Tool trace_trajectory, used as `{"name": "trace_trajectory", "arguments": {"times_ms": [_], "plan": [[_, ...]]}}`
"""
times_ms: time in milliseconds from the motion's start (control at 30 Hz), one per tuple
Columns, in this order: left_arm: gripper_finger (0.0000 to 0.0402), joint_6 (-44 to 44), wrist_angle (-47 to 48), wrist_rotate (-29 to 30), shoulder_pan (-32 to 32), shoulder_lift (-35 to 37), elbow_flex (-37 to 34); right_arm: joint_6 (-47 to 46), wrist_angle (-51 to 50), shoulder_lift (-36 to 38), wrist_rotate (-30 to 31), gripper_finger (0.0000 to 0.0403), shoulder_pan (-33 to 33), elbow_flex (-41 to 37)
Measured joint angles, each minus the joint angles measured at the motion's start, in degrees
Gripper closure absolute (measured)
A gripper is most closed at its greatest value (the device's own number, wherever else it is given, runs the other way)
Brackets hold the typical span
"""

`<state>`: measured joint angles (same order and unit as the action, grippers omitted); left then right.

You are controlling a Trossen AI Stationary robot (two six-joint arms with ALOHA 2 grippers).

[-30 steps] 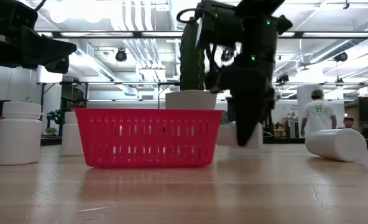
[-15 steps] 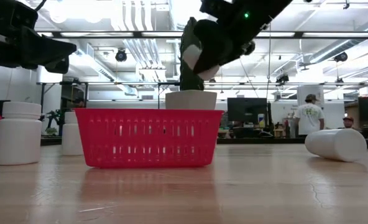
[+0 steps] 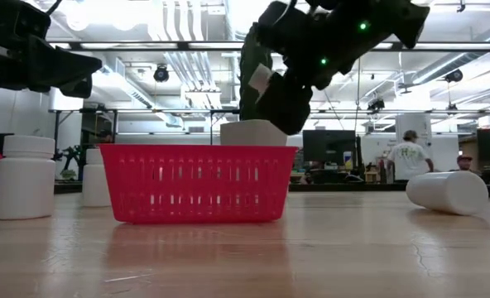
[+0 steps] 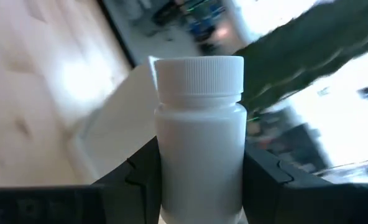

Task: Pick and place pill bottles into a basket
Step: Put the white pill bottle into the red bin

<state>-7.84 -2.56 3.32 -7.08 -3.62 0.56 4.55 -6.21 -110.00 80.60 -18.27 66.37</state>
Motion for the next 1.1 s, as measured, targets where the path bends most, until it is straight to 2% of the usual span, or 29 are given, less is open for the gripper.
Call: {"name": "trace_trajectory", "arguments": {"times_ms": [133,233,367,600,667,767,900,1100], "plan": [[0.04,0.0,0.0,0.0,0.0,0.0,0.0,9.4,0.9,-4.8,9.1,0.0258,-1.8,3.4],[0.04,0.3,0.0,0.0,0.0,-0.1,0.0,12.8,0.9,-7.5,9.5,0.0258,-2.1,5.6],[0.04,5.3,-0.1,0.0,0.0,-0.4,0.0,14.7,0.6,-10.3,9.4,0.0262,-0.9,7.9],[0.04,7.0,-1.5,0.0,0.0,-0.5,-0.1,19.5,0.6,-10.6,9.4,0.0262,0.5,10.4],[0.04,12.3,-2.6,0.9,0.0,-0.5,-0.1,21.8,0.6,-10.4,9.4,0.0262,0.5,11.2],[0.04,22.1,-3.5,6.2,0.0,-0.5,-0.1,25.0,0.6,-10.1,9.4,0.0262,0.5,12.5],[0.04,13.5,-3.4,7.5,0.0,-1.0,-0.1,25.8,0.6,-10.1,9.4,0.0262,0.5,14.1],[0.04,-20.4,-5.5,5.9,-0.1,-3.7,-0.1,29.0,0.6,-10.1,9.1,0.0262,0.4,16.6]]}}
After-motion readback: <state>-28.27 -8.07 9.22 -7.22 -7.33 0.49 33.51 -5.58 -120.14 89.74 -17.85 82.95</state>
